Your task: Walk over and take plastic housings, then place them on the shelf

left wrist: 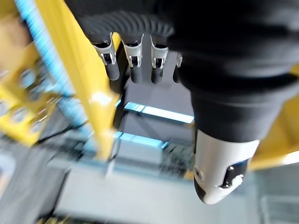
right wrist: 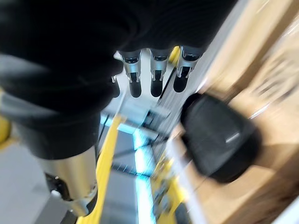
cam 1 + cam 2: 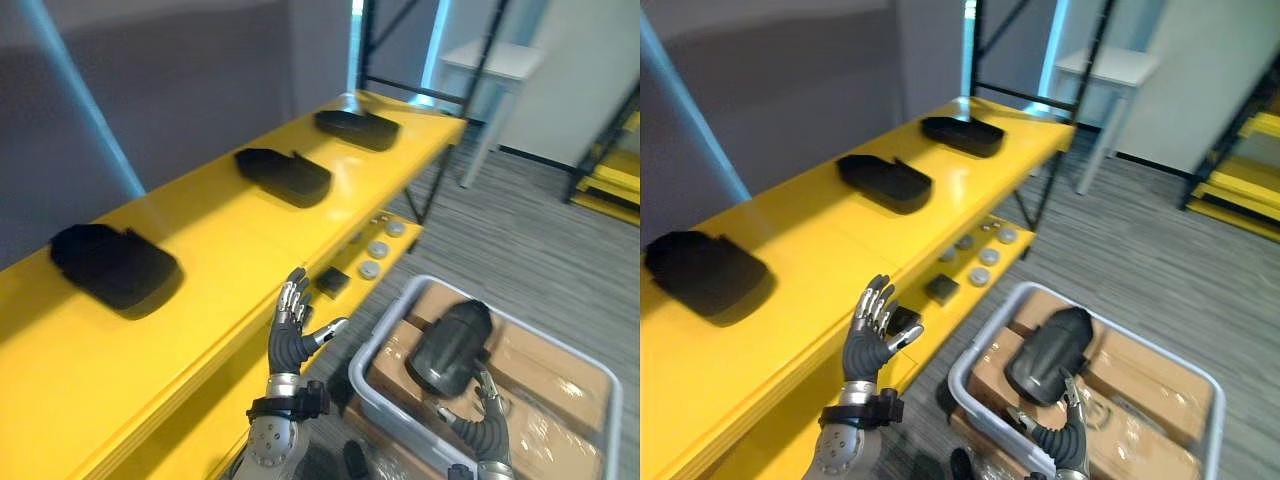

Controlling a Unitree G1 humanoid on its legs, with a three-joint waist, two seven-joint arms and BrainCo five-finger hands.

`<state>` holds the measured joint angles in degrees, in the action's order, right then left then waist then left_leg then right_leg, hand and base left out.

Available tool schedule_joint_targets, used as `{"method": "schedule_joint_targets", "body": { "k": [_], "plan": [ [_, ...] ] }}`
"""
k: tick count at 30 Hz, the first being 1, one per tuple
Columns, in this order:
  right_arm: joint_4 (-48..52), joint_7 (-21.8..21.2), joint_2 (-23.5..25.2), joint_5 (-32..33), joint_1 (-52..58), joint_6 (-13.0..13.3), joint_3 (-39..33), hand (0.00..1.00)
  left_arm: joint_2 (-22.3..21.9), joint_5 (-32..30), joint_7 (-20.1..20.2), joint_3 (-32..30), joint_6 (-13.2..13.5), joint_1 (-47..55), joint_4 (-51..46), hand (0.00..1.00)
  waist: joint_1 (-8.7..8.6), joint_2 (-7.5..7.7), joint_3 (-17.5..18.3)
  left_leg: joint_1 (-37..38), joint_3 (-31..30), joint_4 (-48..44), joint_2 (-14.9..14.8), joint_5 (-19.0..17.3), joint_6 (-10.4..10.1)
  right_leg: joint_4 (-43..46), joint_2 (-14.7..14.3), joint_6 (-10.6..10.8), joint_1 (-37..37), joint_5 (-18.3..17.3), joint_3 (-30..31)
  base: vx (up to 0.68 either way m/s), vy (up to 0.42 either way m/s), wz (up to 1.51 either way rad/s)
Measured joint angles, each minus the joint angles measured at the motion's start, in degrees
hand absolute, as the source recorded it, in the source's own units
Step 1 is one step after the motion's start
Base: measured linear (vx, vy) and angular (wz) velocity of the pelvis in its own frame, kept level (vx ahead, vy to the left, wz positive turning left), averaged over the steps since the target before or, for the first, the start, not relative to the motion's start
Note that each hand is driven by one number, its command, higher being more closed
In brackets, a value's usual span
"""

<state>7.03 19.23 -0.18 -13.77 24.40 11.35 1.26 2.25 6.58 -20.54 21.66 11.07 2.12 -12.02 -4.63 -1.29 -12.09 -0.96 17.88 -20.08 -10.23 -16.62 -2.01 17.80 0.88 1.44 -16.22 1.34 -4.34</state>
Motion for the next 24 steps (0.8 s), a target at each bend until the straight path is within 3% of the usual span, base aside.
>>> {"method": "schedule_joint_targets", "body": {
  "k": [1,2,4,5,7,8,10,12,13,14,15,16,17,18,20,23,24],
  "plan": [
    [-1.34,0.02,0.34,-0.04,-0.29,-0.07,-0.87,0.0,0.02,0.01,0.05,-0.83,0.0,0.02,0.97,0.0,-0.12,-0.21,0.24,0.22,2.08,0.0,-1.35,0.4,-0.7,4.61,3.22,0.15,0.36,-3.75,-1.56,-0.06,-0.055,-1.05],
    [-1.69,0.01,0.34,-0.1,-0.25,-0.14,-1.26,0.0,0.02,0.04,0.09,-1.2,0.01,-0.01,1.44,0.0,-0.11,-0.03,0.47,0.25,3.06,0.05,-1.91,0.6,-1.06,6.2,4.89,0.31,0.75,-5.0,-2.06,-0.05,-0.143,-0.99],
    [-2.1,0.03,0.33,-0.19,-0.29,-0.42,-2.15,0.0,0.09,0.0,0.1,-2.44,-0.04,-0.03,4.0,0.0,-0.11,0.73,1.1,0.51,5.89,1.08,-3.1,1.9,-3.4,6.12,9.98,2.61,2.95,-6.75,-4.29,0.0,-0.297,-0.81],
    [-2.83,0.03,0.25,-0.29,-0.69,-0.48,-2.35,0.0,0.35,-0.07,0.08,-2.99,-0.3,-0.13,5.84,0.0,-0.13,1.12,1.46,0.66,7.18,2.41,-3.14,2.86,-4.87,1.93,9.53,4.79,4.1,-7.99,-4.87,0.02,-0.343,-0.66],
    [-6.51,-0.04,-1.78,-0.28,-2.87,-1.27,-2.67,0.0,-1.43,-1.29,0.08,-4.21,-1.69,-0.17,10.69,0.0,-0.81,-1.6,2.16,1.61,8.01,6.34,-5.06,5.56,-5.19,-0.83,5.96,3.24,3.84,-6.48,-5.23,0.04,-0.327,-0.54],
    [-8.93,-0.3,-2.62,-0.28,-3.55,-1.56,-2.53,0.0,-2.96,-2.67,-0.06,-5.65,-2.37,-0.05,13.06,0.0,-0.57,-2.23,2.47,3.59,8.95,8.4,-6.38,7.0,-4.93,-2.49,3.43,2.16,4.92,-5.76,-4.52,0.07,-0.347,-0.62],
    [-10.51,-0.71,-2.65,-0.28,-4.51,-1.63,-2.1,0.0,-3.86,-5.05,-0.25,-8.99,-2.72,-0.09,15.57,0.0,0.03,-2.4,2.58,5.19,9.08,8.08,-8.75,7.66,-4.19,-4.35,0.43,0.89,6.24,-4.95,-3.43,0.03,-0.272,-0.65],
    [-11.84,-0.91,-2.85,-0.25,-5.85,-1.59,-1.07,0.0,-3.77,-7.44,-1.16,-14.6,-3.31,-0.18,19.95,0.0,0.06,-2.57,2.66,3.52,8.57,1.13,-12.42,8.28,-3.29,-5.76,-1.97,-0.47,6.89,-6.04,-2.8,-0.01,-0.221,-0.52],
    [-14.0,-1.26,-3.03,-0.1,-6.56,-1.62,-0.72,0.0,-3.66,-7.95,-2.24,-17.13,-3.96,0.12,23.01,0.0,0.11,-2.65,2.51,1.45,6.13,-4.87,-13.81,9.74,-1.04,-7.07,-2.17,-1.08,8.96,-5.87,-3.38,0.06,-0.235,-0.23],
    [-16.33,-1.29,-3.69,-0.04,-7.28,-1.65,-0.02,0.0,-3.33,-8.5,-3.16,-18.64,-4.41,0.62,25.53,0.0,0.39,-2.34,1.86,-1.64,0.18,-11.61,-13.7,10.9,1.01,-9.05,-2.02,-2.14,11.55,-4.83,-2.83,0.08,-0.187,-0.08],
    [-17.84,-1.3,-4.13,-0.04,-8.13,-1.68,0.1,0.0,-3.17,-9.28,-3.5,-19.06,-4.51,1.01,26.64,0.0,0.86,-2.03,1.62,-3.33,-3.32,-14.63,-12.71,9.85,-0.23,-9.97,-1.86,-2.77,12.43,-4.33,-2.57,0.06,-0.125,-0.16],
    [-21.18,-1.1,-4.84,0.14,-11.04,-1.86,-0.14,0.0,-2.83,-11.93,-4.38,-20.32,-4.61,1.67,28.59,0.0,2.27,-2.02,1.59,-6.23,-8.21,-18.07,-10.11,7.44,-3.56,-11.43,-1.63,-3.18,13.2,-3.66,-1.09,0.06,-0.004,-0.47],
    [-24.83,-0.77,-5.01,0.22,-15.17,-2.04,-0.09,0.0,-2.09,-13.99,-5.07,-22.04,-4.66,2.33,30.79,0.0,3.41,-2.02,1.55,-8.36,-11.42,-18.19,-7.46,5.44,-5.46,-12.87,-1.69,-3.33,13.64,-2.55,0.21,0.11,0.019,-0.66],
    [-28.28,-0.5,-4.95,0.69,-19.45,-2.2,0.05,0.0,-1.27,-15.42,-5.77,-23.7,-4.98,2.57,33.28,0.0,4.18,-1.99,1.2,-9.23,-12.95,-15.19,-5.58,4.67,-6.1,-14.33,-1.76,-3.37,14.09,-1.46,1.25,0.11,0.053,-0.58],
    [-31.3,-0.06,-4.84,1.98,-23.94,-2.57,0.06,0.0,-0.77,-16.48,-6.66,-25.21,-5.09,2.85,35.42,0.0,5.05,-2.39,0.57,-9.82,-13.25,-10.23,-4.58,4.64,-6.18,-14.89,-1.76,-3.27,14.24,-1.07,2.24,0.07,0.067,-0.34],
    [-37.95,1.97,-5.26,2.76,-35.39,-3.57,0.0,0.0,-0.31,-16.93,-7.29,-26.4,-5.21,3.15,39.9,0.0,5.93,-3.94,-1.98,-10.0,-13.57,3.38,-3.62,9.46,-3.98,-14.88,-2.17,-2.15,13.28,-0.68,2.42,0.05,0.154,-0.23],
    [-39.02,2.73,-5.43,2.95,-39.41,-3.85,-0.06,0.0,-0.01,-16.9,-7.48,-26.4,-5.22,2.79,41.55,0.0,6.41,-4.53,-3.95,-10.22,-13.98,4.87,-3.16,12.94,-5.61,-14.82,-1.84,-1.04,12.74,-0.71,2.78,0.02,0.224,0.03]
  ]
}}
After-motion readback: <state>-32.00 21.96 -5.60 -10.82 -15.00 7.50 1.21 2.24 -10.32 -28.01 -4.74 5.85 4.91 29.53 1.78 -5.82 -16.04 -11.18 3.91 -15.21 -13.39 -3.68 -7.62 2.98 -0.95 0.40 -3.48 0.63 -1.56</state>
